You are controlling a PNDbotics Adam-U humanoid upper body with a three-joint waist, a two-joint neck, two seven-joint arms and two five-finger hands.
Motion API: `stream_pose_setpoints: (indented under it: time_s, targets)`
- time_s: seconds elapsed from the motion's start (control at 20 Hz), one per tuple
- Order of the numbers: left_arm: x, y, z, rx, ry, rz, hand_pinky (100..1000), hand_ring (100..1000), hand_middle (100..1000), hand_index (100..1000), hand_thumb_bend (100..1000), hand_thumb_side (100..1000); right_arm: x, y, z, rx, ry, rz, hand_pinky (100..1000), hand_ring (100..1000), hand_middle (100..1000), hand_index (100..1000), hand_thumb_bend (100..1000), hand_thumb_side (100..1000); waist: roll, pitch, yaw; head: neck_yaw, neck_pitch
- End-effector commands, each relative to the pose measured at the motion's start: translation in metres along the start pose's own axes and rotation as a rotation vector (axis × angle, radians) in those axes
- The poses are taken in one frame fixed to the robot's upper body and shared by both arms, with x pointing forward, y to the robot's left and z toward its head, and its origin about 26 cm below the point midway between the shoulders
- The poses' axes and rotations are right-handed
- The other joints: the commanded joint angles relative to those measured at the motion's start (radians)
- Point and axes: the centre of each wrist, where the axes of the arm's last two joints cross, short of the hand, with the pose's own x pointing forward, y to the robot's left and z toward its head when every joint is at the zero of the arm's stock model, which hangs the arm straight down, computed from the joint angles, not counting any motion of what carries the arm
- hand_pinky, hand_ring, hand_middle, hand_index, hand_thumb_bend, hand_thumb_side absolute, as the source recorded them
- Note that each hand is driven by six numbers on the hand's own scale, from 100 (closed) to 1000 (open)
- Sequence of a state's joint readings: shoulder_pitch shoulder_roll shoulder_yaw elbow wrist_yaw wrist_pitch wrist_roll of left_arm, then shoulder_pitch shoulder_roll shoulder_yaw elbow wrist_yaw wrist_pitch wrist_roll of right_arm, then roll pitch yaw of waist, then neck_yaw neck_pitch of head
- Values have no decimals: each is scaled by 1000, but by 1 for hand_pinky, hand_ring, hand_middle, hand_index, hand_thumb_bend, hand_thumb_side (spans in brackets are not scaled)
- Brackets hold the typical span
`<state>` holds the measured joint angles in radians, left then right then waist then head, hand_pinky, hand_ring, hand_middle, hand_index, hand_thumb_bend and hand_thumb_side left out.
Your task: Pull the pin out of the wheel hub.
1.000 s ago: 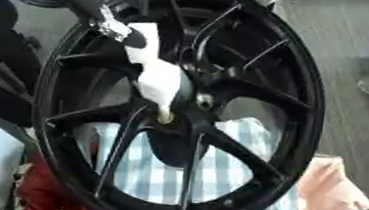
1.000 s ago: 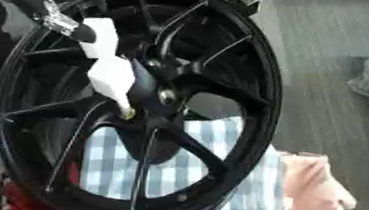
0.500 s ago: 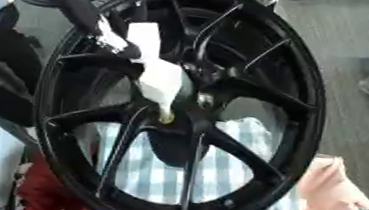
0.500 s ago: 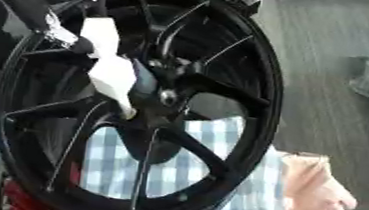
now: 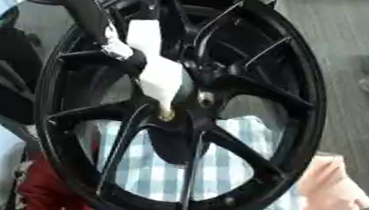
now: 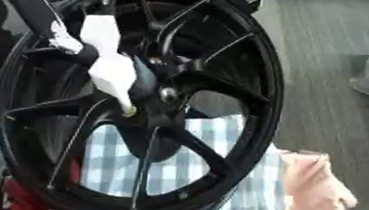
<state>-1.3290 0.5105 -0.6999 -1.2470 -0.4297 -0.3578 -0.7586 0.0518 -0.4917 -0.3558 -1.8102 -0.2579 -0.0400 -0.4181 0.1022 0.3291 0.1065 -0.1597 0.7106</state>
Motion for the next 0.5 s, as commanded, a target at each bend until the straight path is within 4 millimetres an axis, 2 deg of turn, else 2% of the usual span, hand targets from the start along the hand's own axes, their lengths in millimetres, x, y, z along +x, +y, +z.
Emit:
stream_pose_setpoints:
  time_s: [0.05,0.15,0.25,0.5]
  targets:
    - [-1,9,13,-144,-64,-134,840,727,577,684,493,589,9,-3,-7,9,-36,20,722,723,671,863,100,536,-6,-25,0,4,1]
    - [-1,9,13,-147,-51,-142,836,721,568,675,513,482,9,-3,-7,9,-36,20,722,723,670,863,100,535,-7,-24,0,7,2]
    - [0,10,13,-147,-40,-146,827,711,555,656,488,412,9,-3,-7,9,-36,20,722,723,670,863,100,535,-7,-24,0,10,2]
    - [0,13,15,-131,-4,-109,804,668,512,585,324,397,9,-2,-7,13,-34,22,722,724,670,863,100,534,-8,-24,2,13,3]
